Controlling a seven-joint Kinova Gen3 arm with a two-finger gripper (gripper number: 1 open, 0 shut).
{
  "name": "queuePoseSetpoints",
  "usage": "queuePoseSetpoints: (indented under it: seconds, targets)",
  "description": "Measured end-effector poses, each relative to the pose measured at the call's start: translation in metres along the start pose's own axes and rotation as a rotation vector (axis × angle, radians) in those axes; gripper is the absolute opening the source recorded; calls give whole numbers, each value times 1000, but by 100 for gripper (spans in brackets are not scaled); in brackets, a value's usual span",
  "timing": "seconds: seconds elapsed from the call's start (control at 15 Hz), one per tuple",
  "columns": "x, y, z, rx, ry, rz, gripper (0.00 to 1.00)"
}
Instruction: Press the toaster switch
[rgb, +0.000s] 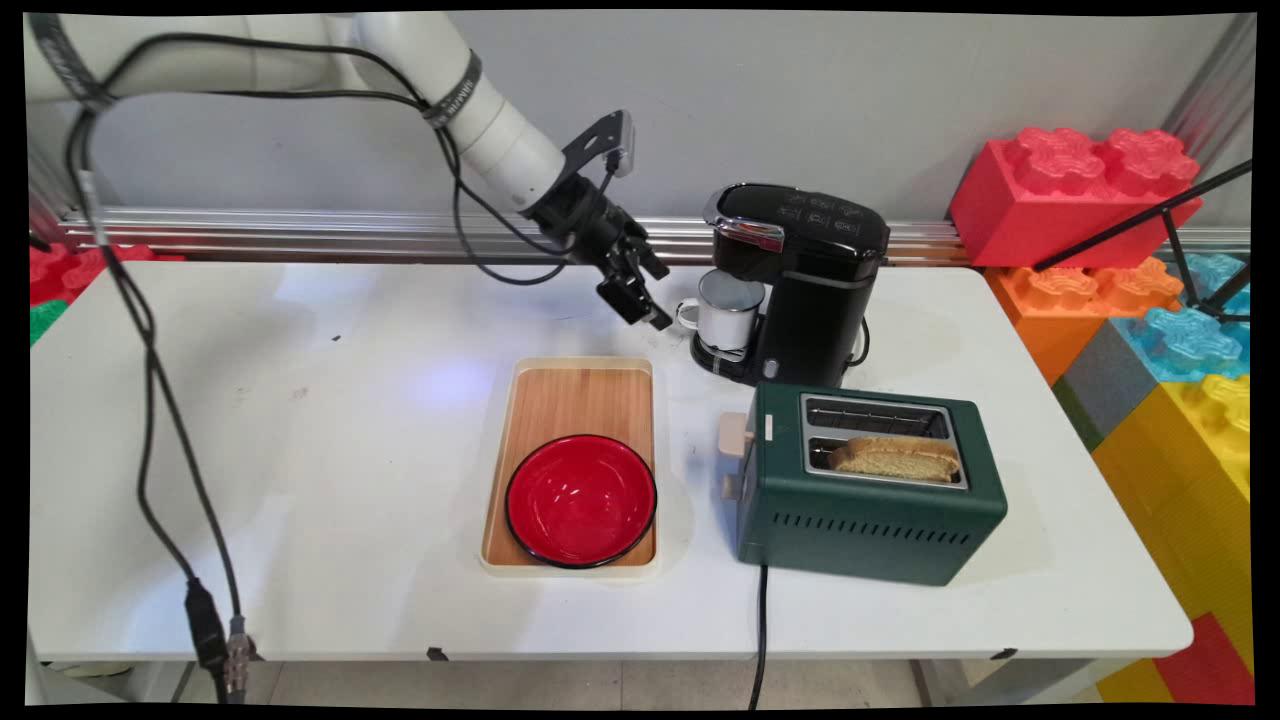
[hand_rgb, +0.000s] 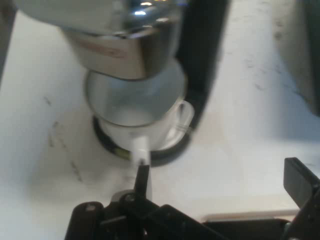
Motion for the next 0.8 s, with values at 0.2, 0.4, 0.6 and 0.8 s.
queuePoseSetpoints:
  seconds: [0.2, 0.4, 0.6, 0.8]
  targets:
    - [7, 29, -14, -20, -21, -6, 100]
    - [14, 51, -21, -39, -17, -13, 100]
    - [22, 79, -27, -72, 3, -14, 100]
    - [26, 101, -31, -107, 28, 1, 100]
